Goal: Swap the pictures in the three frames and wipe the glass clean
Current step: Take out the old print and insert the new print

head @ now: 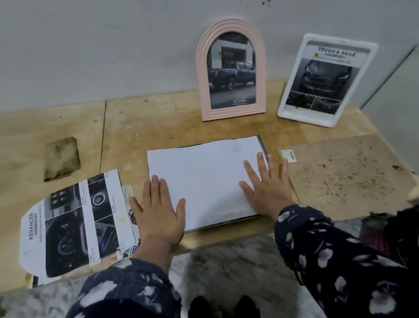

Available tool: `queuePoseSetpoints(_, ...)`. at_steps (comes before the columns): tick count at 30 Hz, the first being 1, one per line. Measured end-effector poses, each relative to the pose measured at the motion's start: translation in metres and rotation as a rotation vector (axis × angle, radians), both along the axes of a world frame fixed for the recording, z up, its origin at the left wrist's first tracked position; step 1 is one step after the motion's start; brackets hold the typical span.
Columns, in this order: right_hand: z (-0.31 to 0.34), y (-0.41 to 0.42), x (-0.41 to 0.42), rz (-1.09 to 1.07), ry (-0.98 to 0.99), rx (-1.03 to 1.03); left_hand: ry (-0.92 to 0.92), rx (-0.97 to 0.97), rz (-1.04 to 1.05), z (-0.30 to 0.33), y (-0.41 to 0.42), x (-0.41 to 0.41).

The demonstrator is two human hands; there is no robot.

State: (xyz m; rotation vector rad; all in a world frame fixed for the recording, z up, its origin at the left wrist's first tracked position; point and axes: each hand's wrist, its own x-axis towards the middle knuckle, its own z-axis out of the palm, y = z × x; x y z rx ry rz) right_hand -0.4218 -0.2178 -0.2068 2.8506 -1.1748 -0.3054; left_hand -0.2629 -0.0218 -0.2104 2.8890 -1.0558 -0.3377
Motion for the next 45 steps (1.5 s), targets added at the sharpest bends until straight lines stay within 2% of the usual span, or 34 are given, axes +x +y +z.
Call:
queuePoseSetpoints(5, -0.001, -0.005, -0.005, -0.054, -0.128, 0.071, 0.016, 0.045, 0.008, 0.008, -0.003, -0.002)
queuePoseSetpoints(8, 0.006, -0.017, -0.008, -0.064, -0.299, 0.248, 0.002, -0.005, 0.045, 0.019, -0.011, -0.005)
queuePoseSetpoints(12, 0.016, -0.042, -0.030, -0.075, -0.450, 0.316, -0.083, -0.106, 0.017, 0.039, -0.055, -0.030)
queuePoseSetpoints(16, 0.025, -0.074, -0.066, -0.111, -0.411, 0.373, -0.082, -0.144, -0.013, 0.051, -0.105, -0.071)
queuePoseSetpoints(24, 0.039, -0.180, -0.194, -0.287, -0.331, 0.316, 0.025, -0.180, -0.082, 0.054, -0.216, -0.195)
queuePoseSetpoints(31, 0.034, -0.219, -0.260, -0.450, -0.308, 0.318, 0.158, 0.033, 0.110, 0.051, -0.251, -0.258)
queuePoseSetpoints(36, 0.031, -0.222, -0.263, -0.470, -0.452, 0.349, 0.284, -0.115, 0.312, 0.051, -0.259, -0.260)
queuePoseSetpoints(41, 0.037, -0.228, -0.261, -0.675, -0.678, 0.427, 0.443, -0.351, 0.503, 0.047, -0.260, -0.248)
queuePoseSetpoints(45, 0.044, -0.227, -0.256, -0.694, -0.806, 0.505, 0.369, -0.490, 0.523, 0.050, -0.258, -0.243)
